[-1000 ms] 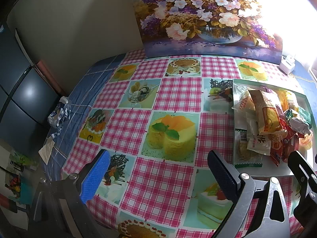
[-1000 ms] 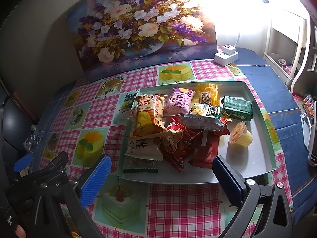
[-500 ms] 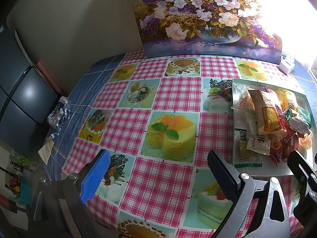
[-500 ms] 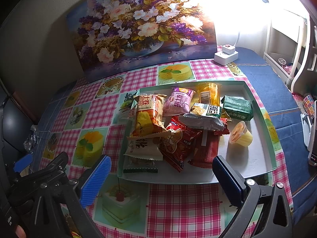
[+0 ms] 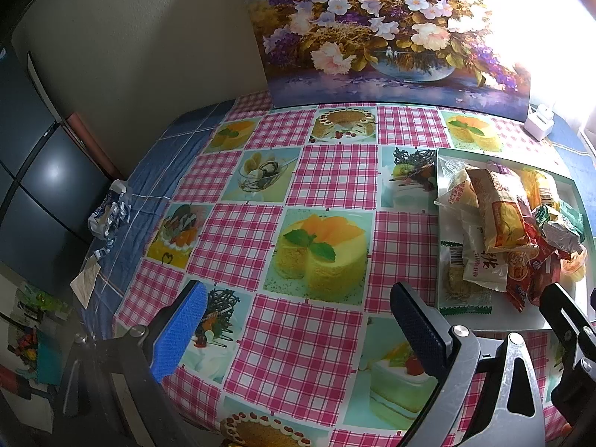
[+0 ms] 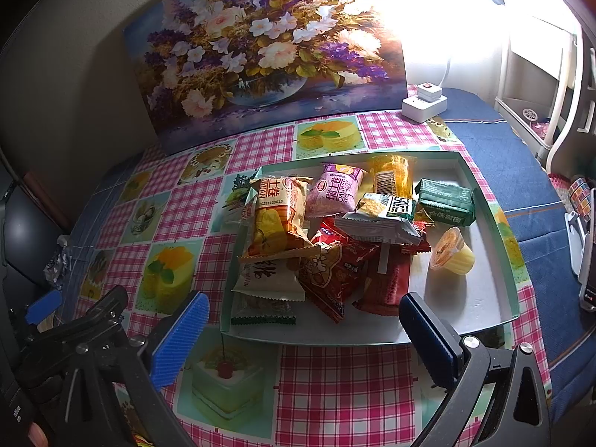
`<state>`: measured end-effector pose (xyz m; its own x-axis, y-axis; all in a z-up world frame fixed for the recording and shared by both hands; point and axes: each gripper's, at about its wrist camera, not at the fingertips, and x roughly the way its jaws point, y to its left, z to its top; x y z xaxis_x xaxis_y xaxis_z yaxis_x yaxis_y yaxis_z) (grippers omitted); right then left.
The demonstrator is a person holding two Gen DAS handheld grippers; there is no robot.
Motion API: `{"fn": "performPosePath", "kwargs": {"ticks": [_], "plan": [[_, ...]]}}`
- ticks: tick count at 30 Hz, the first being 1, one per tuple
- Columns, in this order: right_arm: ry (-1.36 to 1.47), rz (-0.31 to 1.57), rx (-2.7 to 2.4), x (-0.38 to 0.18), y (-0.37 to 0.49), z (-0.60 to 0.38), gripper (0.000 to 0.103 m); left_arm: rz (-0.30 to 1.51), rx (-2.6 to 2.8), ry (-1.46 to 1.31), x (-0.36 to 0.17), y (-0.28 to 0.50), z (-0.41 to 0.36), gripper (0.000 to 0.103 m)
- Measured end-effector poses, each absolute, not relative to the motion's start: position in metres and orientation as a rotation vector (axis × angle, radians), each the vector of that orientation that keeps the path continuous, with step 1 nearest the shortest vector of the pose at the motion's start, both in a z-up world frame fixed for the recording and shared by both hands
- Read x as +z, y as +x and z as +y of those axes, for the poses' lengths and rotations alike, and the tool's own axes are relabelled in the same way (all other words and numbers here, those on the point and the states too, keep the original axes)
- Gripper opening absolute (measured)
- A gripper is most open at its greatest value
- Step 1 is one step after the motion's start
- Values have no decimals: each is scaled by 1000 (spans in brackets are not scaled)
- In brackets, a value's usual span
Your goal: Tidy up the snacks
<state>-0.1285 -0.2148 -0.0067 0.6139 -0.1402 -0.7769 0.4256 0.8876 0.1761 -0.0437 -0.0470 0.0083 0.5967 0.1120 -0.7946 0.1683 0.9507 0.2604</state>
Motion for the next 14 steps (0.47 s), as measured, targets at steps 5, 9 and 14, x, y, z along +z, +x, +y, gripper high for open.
{"fn": "performPosePath", "kwargs": {"ticks": [5, 9, 14], "plan": [[361, 855, -341, -9, -129, -215, 103, 928, -47, 316, 9, -46, -46, 99], [354, 861, -350, -10, -128, -215, 103, 914, -70, 311, 13, -47, -45, 99], [341, 870, -360, -11, -127, -212, 103, 910, -96, 302, 15, -48, -45, 99]]}}
